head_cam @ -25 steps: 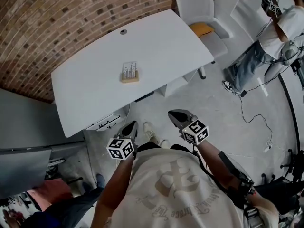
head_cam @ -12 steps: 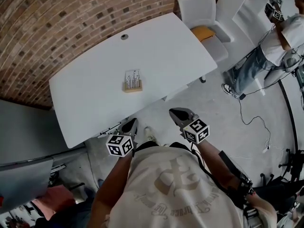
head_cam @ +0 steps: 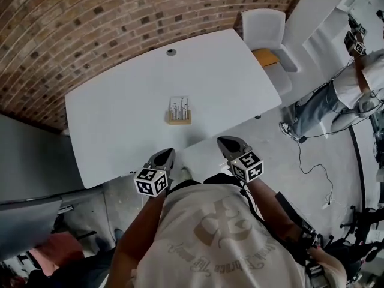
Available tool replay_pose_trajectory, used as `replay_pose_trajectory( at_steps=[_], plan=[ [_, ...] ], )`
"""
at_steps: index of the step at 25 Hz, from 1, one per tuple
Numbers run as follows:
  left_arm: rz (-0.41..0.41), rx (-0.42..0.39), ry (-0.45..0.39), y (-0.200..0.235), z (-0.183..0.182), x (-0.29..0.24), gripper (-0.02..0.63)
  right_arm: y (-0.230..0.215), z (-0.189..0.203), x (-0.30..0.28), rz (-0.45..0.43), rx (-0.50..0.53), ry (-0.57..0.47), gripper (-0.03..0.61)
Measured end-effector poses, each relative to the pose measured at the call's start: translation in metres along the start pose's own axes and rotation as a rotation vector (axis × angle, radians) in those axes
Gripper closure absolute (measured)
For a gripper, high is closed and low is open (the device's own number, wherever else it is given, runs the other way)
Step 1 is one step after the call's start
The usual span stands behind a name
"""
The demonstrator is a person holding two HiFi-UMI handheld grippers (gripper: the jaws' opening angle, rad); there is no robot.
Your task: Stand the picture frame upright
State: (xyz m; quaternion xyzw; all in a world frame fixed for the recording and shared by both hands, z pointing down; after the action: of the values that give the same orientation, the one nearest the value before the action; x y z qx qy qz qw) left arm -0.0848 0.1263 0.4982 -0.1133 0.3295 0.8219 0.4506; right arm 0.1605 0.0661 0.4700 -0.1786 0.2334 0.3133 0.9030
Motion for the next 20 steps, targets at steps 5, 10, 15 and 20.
replay_pose_trajectory(
  at_steps=[5, 10, 15, 20],
  plan=[
    [-0.045, 0.020, -0.025, 0.015, 0.000, 0.006, 0.612, -0.002, -0.009, -0.018, 0.004, 0.004, 0.038, 0.572],
    [-0.073, 0.037, -0.023, 0.027, 0.002, 0.012, 0.612, -0.003, -0.015, -0.032, -0.009, 0.012, 0.061, 0.572],
    [-0.095, 0.065, -0.017, 0.037, -0.001, 0.010, 0.612, -0.006, -0.023, -0.051, -0.049, 0.011, 0.070, 0.572],
    [-0.070, 0.118, -0.015, 0.044, -0.004, 0.004, 0.612, -0.015, -0.034, -0.074, -0.082, -0.008, 0.072, 0.572]
  ],
)
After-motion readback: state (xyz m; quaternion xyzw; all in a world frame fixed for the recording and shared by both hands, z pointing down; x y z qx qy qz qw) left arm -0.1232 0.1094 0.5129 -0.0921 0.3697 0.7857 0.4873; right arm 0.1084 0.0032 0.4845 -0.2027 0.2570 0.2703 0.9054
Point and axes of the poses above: the fingertips, and each gripper's own axes: x backward along the fingers, y to its left, z out of its underside, the point moved 7 cm from there along x, backward along the fingers, and after that the axes turned 5 degrees about y, right-handed, at the moved point
